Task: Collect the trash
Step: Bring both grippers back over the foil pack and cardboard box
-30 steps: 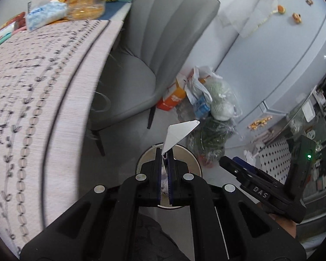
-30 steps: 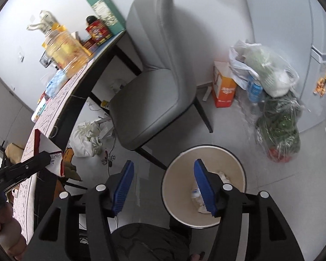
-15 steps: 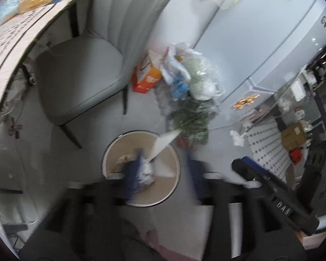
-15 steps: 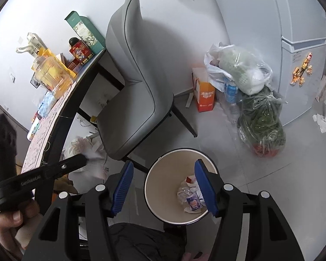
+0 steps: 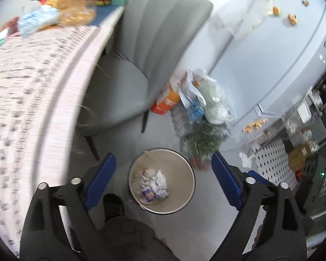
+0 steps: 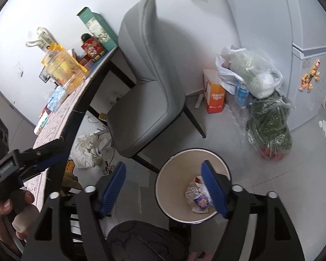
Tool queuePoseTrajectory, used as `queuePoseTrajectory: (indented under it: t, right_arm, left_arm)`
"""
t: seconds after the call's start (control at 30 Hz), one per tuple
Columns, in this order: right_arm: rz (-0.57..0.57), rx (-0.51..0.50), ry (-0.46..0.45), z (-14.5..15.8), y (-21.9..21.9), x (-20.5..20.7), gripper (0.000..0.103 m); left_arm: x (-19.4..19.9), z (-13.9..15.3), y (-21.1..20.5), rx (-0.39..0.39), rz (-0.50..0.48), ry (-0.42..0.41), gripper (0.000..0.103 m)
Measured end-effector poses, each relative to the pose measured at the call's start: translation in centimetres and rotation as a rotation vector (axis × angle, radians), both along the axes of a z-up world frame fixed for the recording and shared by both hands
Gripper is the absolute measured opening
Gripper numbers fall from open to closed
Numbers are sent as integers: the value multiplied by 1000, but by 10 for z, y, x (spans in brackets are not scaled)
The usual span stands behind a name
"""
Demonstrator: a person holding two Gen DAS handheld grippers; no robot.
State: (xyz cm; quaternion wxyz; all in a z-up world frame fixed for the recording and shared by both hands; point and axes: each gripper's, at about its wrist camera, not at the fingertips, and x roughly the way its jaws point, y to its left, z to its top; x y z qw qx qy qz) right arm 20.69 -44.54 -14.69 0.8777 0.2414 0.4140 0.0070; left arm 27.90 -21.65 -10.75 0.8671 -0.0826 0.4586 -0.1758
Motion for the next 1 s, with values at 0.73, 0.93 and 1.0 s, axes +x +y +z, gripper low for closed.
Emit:
queuePoseTrajectory:
  t: [0.73,0.93,1.0]
  right_arm:
    - [247,-98,-122,87,161,9,95]
    - [310,-115,-136,99,202,4,95]
    - [331,-121,-146,104,215,1,95]
  left_arm:
    - [-70,58,171,-105,278,-144,96]
    - [-95,64,216,-125,355,-162,96]
    - [-105,66,230,-130,380,-169,96]
